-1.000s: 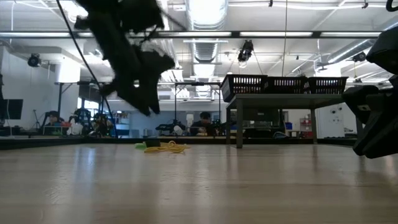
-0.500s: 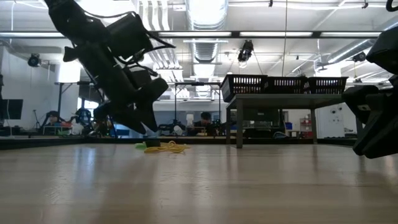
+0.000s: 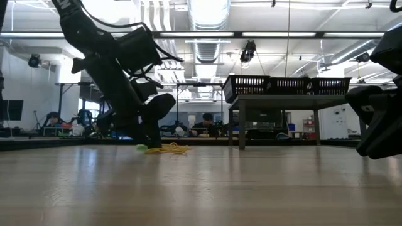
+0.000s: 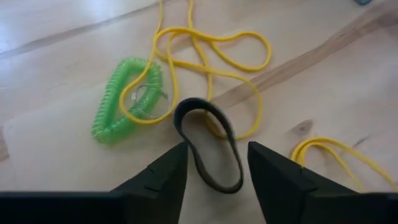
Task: Pick & Place Office Desk Supplies
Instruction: Put the black rubber band into the left black basket on the shelf
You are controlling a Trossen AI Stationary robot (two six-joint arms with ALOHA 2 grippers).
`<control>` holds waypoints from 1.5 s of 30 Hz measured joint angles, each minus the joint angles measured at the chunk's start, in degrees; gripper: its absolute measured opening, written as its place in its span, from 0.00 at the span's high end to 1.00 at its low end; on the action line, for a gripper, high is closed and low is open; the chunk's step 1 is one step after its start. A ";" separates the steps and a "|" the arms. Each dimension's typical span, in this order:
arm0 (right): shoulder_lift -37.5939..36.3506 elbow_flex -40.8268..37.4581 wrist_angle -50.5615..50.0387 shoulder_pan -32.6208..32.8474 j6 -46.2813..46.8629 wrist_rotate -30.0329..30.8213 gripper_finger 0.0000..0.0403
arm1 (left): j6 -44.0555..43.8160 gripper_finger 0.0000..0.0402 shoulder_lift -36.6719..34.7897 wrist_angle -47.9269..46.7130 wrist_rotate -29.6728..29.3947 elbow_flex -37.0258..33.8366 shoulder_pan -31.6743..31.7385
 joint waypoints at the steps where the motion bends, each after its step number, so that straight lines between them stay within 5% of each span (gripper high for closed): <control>1: 0.00 -0.02 0.02 0.00 0.00 0.00 0.88 | -0.01 0.60 -0.03 -0.26 -0.03 0.01 0.02; 11: 0.00 -0.20 0.06 0.00 0.00 0.00 0.88 | 0.62 0.97 -0.30 -1.81 2.57 0.24 0.11; 21: 0.00 -0.33 0.14 -0.01 0.00 0.00 0.88 | 6.26 0.99 -6.17 -12.29 2.04 7.13 -5.28; 30: 0.00 -0.51 1.37 0.00 0.00 0.05 0.88 | 15.91 1.00 -0.39 11.60 -4.68 7.83 -18.47; 36: 0.00 -2.38 7.36 -0.01 -0.49 3.32 0.87 | 22.18 1.00 8.76 29.49 -5.40 8.55 -21.81; 45: -0.69 -6.27 25.68 -3.29 -5.02 4.74 0.71 | 27.46 1.00 18.93 33.54 -3.51 15.29 -22.84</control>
